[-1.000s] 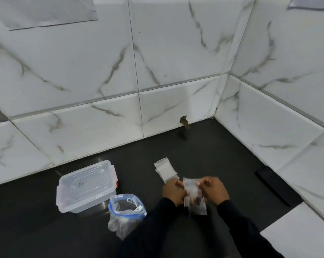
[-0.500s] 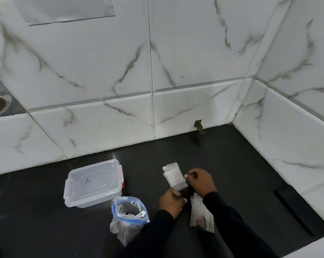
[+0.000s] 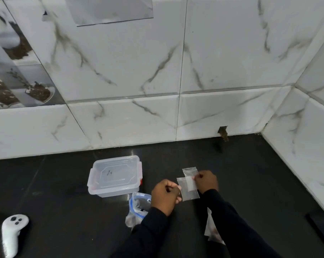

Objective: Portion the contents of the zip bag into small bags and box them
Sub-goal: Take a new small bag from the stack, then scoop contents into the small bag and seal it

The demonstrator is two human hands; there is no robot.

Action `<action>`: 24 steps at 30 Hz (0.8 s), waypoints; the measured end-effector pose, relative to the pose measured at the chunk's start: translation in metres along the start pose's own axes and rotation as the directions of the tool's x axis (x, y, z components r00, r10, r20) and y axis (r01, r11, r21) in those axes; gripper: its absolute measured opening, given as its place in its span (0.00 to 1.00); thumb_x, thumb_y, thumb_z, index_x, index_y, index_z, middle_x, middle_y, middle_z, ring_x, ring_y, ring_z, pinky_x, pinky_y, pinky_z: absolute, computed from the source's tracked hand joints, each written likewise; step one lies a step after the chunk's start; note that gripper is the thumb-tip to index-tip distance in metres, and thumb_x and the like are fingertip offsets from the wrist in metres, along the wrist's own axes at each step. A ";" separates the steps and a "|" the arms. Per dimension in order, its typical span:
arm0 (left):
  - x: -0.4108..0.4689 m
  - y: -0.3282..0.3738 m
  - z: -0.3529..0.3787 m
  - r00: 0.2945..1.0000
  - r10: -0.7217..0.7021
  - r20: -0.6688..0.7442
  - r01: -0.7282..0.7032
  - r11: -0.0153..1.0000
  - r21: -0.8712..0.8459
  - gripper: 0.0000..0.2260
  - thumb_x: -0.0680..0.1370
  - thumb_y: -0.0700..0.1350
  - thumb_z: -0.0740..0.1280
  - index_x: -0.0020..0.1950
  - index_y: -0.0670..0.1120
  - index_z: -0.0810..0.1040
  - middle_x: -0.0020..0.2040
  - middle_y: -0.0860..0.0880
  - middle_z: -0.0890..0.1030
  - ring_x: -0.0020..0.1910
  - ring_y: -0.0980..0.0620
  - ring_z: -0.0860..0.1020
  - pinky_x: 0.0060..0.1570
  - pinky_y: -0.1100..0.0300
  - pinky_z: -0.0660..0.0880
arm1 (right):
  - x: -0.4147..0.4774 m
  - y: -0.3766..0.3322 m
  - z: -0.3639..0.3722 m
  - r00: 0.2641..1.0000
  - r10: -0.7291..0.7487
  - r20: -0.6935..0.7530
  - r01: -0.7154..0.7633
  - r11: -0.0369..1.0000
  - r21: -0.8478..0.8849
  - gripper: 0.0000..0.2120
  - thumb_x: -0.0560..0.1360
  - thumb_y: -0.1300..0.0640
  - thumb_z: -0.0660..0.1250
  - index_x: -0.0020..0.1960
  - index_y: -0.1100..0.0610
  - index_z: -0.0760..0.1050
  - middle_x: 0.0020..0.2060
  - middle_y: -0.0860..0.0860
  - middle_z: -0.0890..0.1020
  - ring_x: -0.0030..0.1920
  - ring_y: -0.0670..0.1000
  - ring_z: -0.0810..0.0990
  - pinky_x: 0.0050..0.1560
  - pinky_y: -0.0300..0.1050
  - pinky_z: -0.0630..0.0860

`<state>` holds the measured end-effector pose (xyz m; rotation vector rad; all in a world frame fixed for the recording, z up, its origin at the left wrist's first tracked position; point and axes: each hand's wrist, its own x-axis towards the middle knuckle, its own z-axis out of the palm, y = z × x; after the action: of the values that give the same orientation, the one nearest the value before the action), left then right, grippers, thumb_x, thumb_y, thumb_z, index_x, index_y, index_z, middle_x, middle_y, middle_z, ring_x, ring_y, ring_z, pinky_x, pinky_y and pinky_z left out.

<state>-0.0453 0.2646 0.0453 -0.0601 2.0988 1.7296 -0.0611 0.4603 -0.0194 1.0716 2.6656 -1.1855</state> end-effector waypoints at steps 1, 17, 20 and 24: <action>0.002 0.001 -0.001 1.000 -0.005 -0.013 0.005 1.000 -0.014 0.03 0.77 0.37 0.70 0.43 0.41 0.79 0.35 0.43 0.83 0.30 0.50 0.81 0.32 0.61 0.77 | -0.007 -0.002 -0.004 1.000 -0.030 0.009 0.030 0.999 0.029 0.10 0.74 0.56 0.67 0.35 0.52 0.81 0.32 0.48 0.81 0.38 0.53 0.81 0.42 0.44 0.77; -0.046 0.027 -0.049 0.947 0.214 -0.240 -0.186 0.973 0.134 0.12 0.69 0.31 0.70 0.37 0.46 0.72 0.38 0.44 0.79 0.38 0.46 0.79 0.41 0.52 0.81 | -0.162 -0.055 -0.003 0.879 -0.471 -0.074 0.466 0.815 0.345 0.11 0.75 0.61 0.71 0.53 0.49 0.82 0.48 0.43 0.81 0.51 0.42 0.80 0.47 0.35 0.77; -0.076 0.027 -0.067 0.932 0.290 -0.215 -0.235 0.940 0.247 0.14 0.71 0.28 0.68 0.35 0.47 0.73 0.38 0.45 0.79 0.38 0.49 0.79 0.36 0.69 0.75 | -0.195 -0.061 -0.003 0.845 -0.534 -0.023 0.514 0.801 0.306 0.14 0.74 0.57 0.71 0.60 0.48 0.79 0.50 0.41 0.80 0.52 0.41 0.79 0.49 0.33 0.77; -0.112 0.020 -0.091 0.928 0.339 -0.153 -0.280 0.907 0.315 0.14 0.72 0.29 0.70 0.35 0.48 0.78 0.33 0.54 0.81 0.36 0.61 0.81 0.33 0.74 0.74 | -0.225 -0.073 -0.004 0.853 -0.520 0.046 0.481 0.817 0.317 0.14 0.73 0.57 0.73 0.57 0.45 0.79 0.42 0.43 0.84 0.45 0.42 0.83 0.45 0.33 0.79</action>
<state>0.0245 0.1571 0.1148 0.2026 2.6141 1.6199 0.0669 0.2986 0.0956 0.2648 2.8101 -1.7122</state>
